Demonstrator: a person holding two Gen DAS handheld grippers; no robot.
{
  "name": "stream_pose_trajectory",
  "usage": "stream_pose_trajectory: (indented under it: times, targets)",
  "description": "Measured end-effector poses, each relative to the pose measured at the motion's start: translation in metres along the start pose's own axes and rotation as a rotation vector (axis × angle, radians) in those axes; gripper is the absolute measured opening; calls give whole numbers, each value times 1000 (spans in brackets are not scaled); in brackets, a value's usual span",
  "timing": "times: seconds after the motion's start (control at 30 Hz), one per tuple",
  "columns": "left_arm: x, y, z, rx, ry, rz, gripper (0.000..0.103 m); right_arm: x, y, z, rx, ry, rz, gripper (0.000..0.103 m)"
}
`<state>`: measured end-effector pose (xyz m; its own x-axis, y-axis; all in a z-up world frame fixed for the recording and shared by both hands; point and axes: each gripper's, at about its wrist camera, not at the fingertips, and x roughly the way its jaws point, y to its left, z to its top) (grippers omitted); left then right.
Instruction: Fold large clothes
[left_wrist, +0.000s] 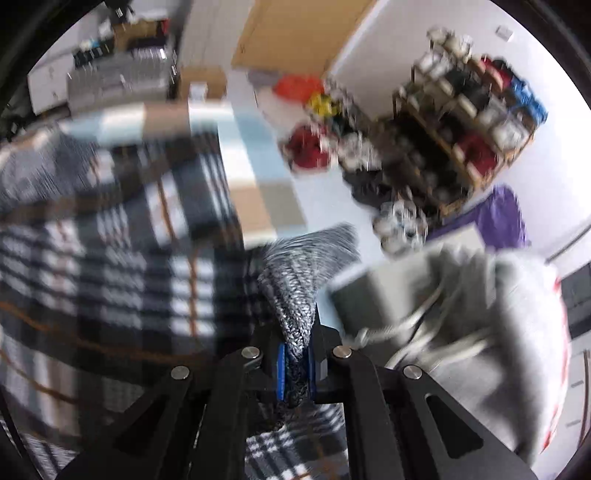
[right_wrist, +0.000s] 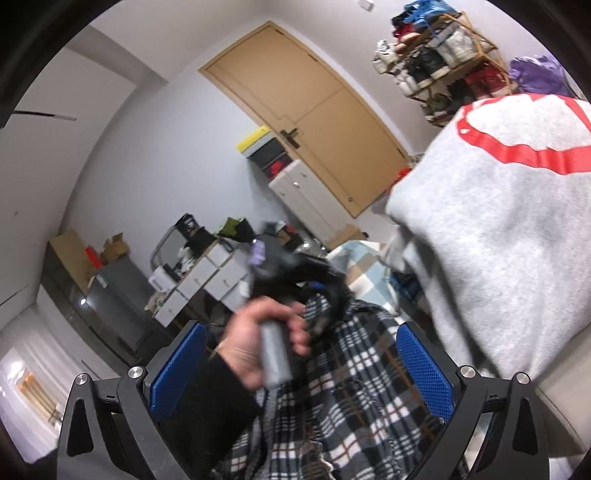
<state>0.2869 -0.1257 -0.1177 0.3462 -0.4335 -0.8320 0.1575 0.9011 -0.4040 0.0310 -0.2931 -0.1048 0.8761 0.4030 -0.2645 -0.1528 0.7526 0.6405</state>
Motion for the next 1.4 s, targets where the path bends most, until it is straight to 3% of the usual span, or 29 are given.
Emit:
stream_pose_trajectory:
  times: [0.1,0.17,0.2,0.23,0.3,0.37,0.43,0.53,0.6,0.67,0.77,0.97,1.07,1.13,1.3,1.4]
  targets:
    - [-1,-2,-7,37,56,7,9,-1,5,-1,-20,-1,12,103]
    - [-20,-8,-11,82,62,7,33,-5,3,-4,-14,8,17,103]
    - [-34,-4,-15,123,57,-17,52,-3,2,-4,-6,15,18,103]
    - [-53,1,-19,166,28,-39,63,-1,2,-6,2,22,19,103]
    - [-75,12,-28,231,-22,-8,69,-3,0,-7,19,32,23,103]
    - [-93,33,-31,277,-61,83,70,-2,0,-7,31,37,25,103]
    - [-108,72,-34,291,-87,261,70,-2,3,-9,24,37,25,103]
    - [-113,130,-38,217,-64,373,70,-2,11,-12,-4,41,27,103]
    - [-111,175,-41,99,-36,417,70,-1,16,-14,-27,46,34,103]
    - [-99,208,-45,-7,-13,406,70,0,20,-16,-48,44,32,103]
    - [-107,223,-55,-46,-100,316,69,2,25,-20,-73,52,33,103]
    - [-104,215,-67,45,-115,345,70,13,27,-24,-102,89,31,103]
    - [-111,213,-68,32,-70,367,70,16,30,-27,-134,106,25,103]
    - [-123,206,-74,38,-49,341,70,20,32,-29,-156,126,25,103]
    - [-171,181,-119,85,-82,275,70,25,34,-34,-182,161,27,103]
    - [-181,183,-147,74,-66,308,75,24,38,-39,-201,159,17,103]
